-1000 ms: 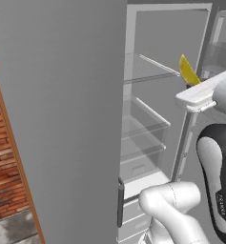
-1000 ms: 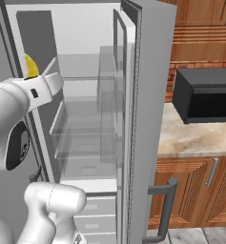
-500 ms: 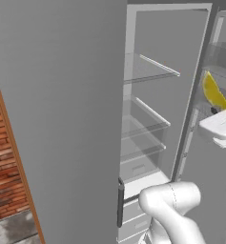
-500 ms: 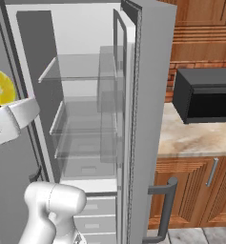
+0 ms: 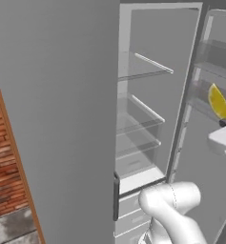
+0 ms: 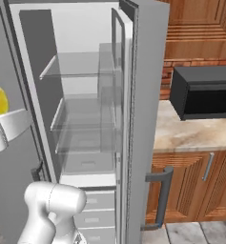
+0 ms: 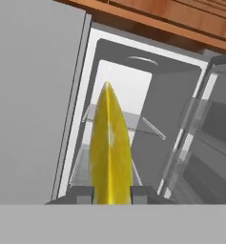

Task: There is a bowl on the dining counter. Grab a lemon wedge from the fridge and place it in the bowl. Then get the liquor bottle and glass cup from the cabinet and place them next to the bowl.

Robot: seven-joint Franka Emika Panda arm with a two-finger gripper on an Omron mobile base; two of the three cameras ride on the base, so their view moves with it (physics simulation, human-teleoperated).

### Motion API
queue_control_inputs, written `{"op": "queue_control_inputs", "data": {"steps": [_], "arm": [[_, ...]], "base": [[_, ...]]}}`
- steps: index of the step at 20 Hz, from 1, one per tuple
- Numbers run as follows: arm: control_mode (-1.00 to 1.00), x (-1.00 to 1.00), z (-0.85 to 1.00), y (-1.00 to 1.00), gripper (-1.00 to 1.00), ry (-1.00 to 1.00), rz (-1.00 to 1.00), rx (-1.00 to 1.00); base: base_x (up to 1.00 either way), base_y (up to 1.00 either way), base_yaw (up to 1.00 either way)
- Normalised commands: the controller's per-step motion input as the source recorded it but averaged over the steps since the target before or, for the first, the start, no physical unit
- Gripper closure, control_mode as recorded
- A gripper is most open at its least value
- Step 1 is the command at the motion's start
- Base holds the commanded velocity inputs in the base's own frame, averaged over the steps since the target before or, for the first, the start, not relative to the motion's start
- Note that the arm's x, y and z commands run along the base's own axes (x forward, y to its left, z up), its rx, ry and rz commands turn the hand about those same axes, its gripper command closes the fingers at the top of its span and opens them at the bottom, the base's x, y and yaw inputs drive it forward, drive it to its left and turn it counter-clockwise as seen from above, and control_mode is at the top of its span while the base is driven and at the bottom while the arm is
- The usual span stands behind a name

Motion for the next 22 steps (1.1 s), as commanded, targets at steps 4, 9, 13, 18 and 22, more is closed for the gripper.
{"op": "queue_control_inputs", "data": {"steps": [4, 9, 13, 18, 22], "arm": [[1.0, 0.0, 0.0, 0.0, 1.0, 0.0, 0.0, 0.0], [1.0, 0.0, 0.0, 0.0, 1.0, 0.0, 0.0, 0.0], [1.0, 0.0, 0.0, 0.0, 1.0, 0.0, 0.0, 0.0], [1.0, 0.0, 0.0, 0.0, 1.0, 0.0, 0.0, 0.0], [1.0, 0.0, 0.0, 0.0, 1.0, 0.0, 0.0, 0.0]], "base": [[-1.0, 0.0, -0.23], [-1.0, 0.01, -0.28], [-1.0, 0.0, -0.31], [-1.0, 0.0, -0.31], [-1.0, 0.0, -0.33]]}}
